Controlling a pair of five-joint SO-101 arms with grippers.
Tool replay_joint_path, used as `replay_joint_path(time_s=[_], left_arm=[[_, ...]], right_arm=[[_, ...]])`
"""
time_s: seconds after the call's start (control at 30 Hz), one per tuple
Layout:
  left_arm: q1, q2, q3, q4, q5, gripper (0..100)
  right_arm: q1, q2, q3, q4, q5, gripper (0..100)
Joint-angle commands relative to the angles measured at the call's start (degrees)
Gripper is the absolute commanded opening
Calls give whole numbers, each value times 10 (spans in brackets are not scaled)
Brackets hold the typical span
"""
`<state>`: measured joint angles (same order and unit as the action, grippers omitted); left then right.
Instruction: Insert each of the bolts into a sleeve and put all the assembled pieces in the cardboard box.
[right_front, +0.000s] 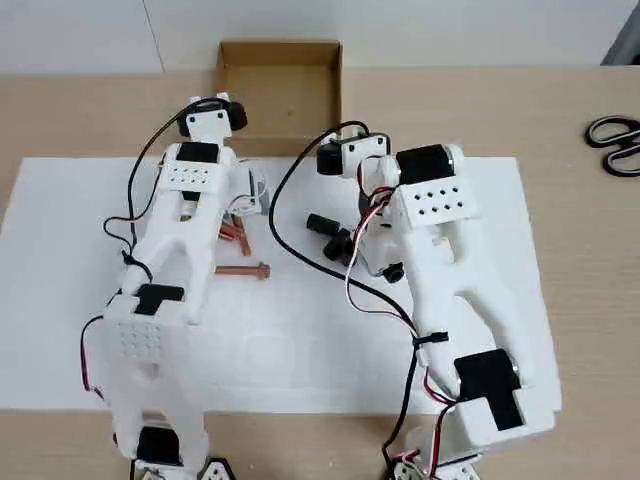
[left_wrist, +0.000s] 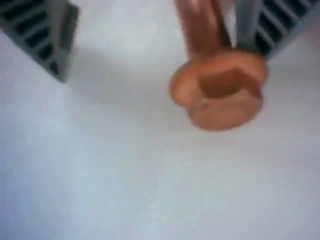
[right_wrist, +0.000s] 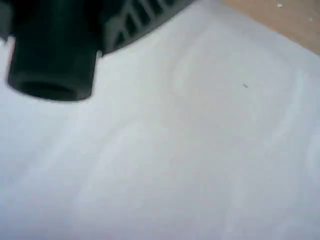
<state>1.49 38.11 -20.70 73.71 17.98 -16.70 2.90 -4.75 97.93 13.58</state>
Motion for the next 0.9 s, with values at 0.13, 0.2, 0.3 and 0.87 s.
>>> replay_joint_path(time_s=[0.13, 0.2, 0.3, 0.87], left_arm=[[3, 7, -28, -2, 2, 13], [3, 7, -36, 1, 2, 6], [5, 11, -64, 25, 2, 6], [64, 7, -189, 146, -49, 7]], right_arm=[[2, -33, -3, 7, 5, 14], [2, -33, -3, 7, 5, 14], [2, -33, -3, 7, 5, 14], [2, -33, -3, 7, 5, 14]])
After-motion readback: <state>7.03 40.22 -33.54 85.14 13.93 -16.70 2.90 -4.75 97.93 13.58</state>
